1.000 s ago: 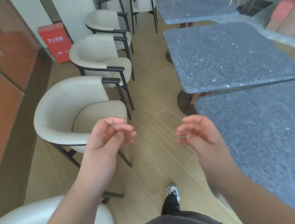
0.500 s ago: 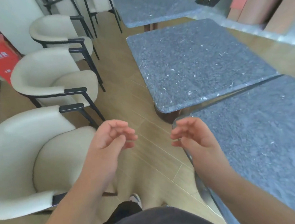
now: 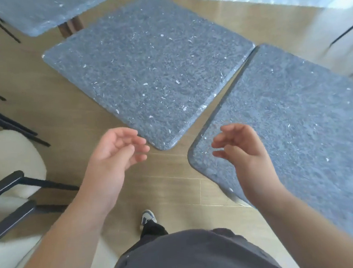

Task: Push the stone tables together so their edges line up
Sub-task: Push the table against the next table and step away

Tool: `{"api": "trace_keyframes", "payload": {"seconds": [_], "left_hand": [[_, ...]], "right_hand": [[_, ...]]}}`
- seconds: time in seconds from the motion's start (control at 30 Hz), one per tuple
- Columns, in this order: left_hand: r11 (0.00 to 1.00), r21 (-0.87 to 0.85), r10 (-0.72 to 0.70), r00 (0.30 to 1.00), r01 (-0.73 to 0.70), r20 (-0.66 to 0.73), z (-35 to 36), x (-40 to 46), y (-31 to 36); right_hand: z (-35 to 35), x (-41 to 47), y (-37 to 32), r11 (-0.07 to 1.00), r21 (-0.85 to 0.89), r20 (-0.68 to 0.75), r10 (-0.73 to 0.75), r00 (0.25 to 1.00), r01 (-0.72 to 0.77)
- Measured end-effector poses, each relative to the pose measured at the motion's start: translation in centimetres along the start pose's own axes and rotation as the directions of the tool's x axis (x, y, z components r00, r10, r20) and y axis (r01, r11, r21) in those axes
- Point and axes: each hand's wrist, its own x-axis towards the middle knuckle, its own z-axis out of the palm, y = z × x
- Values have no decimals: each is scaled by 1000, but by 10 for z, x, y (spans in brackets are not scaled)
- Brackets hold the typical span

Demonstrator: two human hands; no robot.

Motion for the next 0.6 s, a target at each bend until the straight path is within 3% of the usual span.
{"api": "trace_keyframes", "payload": {"seconds": [0.17, 0.3, 0.47, 0.6], "left_hand": [[985, 129, -138, 974, 116, 178, -6, 63, -3], [932, 238, -331, 907, 272, 260, 25, 87, -39], [746, 307, -663, 707, 591, 248, 73, 95, -103], [546, 249, -837, 526, 800, 148, 99, 108, -150]], "right_hand": [[21, -2, 20, 995, 30, -205, 97, 974, -93], [18, -11, 46, 984, 66, -335, 176, 926, -163], [2, -7, 91, 929, 192, -457, 370, 809, -316], [-14, 5, 131, 808, 389, -426, 584, 691, -443]]}}
